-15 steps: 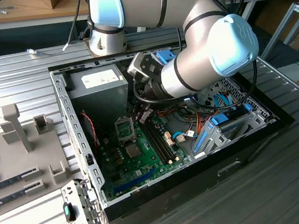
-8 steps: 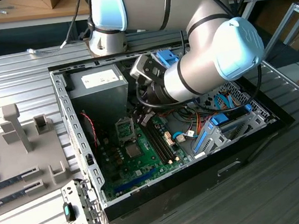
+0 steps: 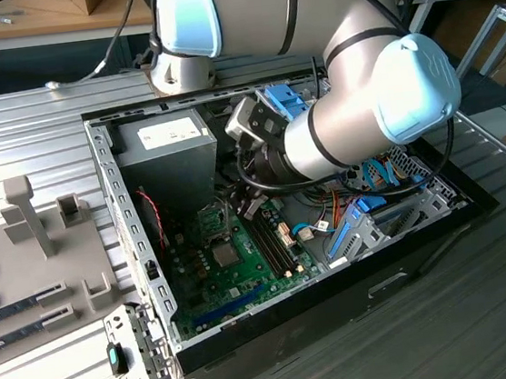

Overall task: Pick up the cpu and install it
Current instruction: 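Close the cpu cover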

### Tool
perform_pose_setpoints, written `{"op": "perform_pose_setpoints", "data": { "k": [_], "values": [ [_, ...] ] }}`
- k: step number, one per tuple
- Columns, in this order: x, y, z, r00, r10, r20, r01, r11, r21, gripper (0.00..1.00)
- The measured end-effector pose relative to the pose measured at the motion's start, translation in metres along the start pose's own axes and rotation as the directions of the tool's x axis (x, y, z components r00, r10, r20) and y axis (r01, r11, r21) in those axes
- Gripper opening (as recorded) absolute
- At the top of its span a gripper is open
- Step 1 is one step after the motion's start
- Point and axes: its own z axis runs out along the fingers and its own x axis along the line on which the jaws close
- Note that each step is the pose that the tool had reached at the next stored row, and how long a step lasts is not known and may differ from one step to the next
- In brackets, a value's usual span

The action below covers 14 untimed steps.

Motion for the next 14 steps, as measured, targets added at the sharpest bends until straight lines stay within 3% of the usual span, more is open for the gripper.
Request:
{"op": "perform_pose_setpoints", "data": {
  "k": [14],
  "values": [
    [0.0080, -0.0043, -0.0132, 1.0000, 0.000, 0.0001, 0.000, 1.0000, -0.0001, 0.11]
  ]
}}
